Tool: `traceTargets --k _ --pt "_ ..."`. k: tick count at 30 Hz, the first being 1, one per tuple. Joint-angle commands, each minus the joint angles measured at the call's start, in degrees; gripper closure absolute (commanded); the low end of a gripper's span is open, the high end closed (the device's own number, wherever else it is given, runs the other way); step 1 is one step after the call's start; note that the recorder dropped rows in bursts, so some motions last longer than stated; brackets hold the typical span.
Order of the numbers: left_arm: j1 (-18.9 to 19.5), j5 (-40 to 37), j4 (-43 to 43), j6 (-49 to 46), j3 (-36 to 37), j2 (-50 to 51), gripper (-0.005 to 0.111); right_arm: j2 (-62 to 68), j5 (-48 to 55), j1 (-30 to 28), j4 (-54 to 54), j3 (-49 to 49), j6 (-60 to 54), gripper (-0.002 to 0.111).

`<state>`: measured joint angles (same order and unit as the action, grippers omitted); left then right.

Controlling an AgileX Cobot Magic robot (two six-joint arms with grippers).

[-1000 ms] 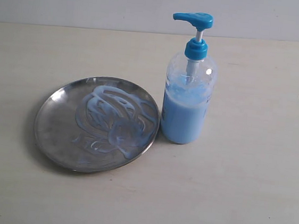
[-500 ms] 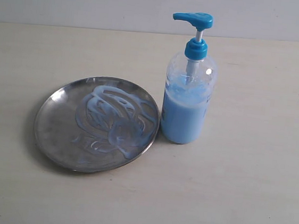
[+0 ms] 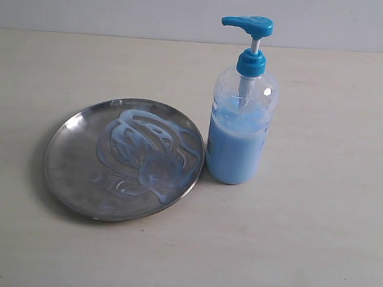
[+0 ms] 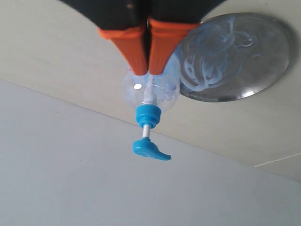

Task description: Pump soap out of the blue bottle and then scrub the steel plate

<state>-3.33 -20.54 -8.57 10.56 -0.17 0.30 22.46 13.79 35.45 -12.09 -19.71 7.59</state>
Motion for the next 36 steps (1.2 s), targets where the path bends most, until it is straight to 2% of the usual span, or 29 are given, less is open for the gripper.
traceTargets --k 1,14,24,28,33,36 --pt "0.08 0.28 -0.27 -0.30 0.17 -0.30 0.107 -2.38 1.02 -6.30 0.95 1.42 0.38 0.108" --pt "0.08 0.16 -0.27 -0.30 0.17 -0.30 0.107 -11.18 1.54 -26.40 2.68 7.30 0.38 0.108" --pt "0.08 0.15 -0.27 -0.43 0.17 -0.30 0.107 -11.84 6.29 -27.40 3.54 7.56 0.38 0.108" --pt "0.08 0.15 -0.27 -0.43 0.17 -0.30 0.107 -15.90 5.97 -27.64 3.54 11.88 -0.51 0.108" --pt "0.08 0.15 -0.27 -0.43 0.17 -0.30 0.107 -20.51 3.85 -32.78 4.57 16.11 -0.51 0.108" --pt "0.08 0.15 -0.27 -0.43 0.17 -0.30 0.107 -21.78 3.85 -32.94 4.57 17.87 -0.51 0.108"
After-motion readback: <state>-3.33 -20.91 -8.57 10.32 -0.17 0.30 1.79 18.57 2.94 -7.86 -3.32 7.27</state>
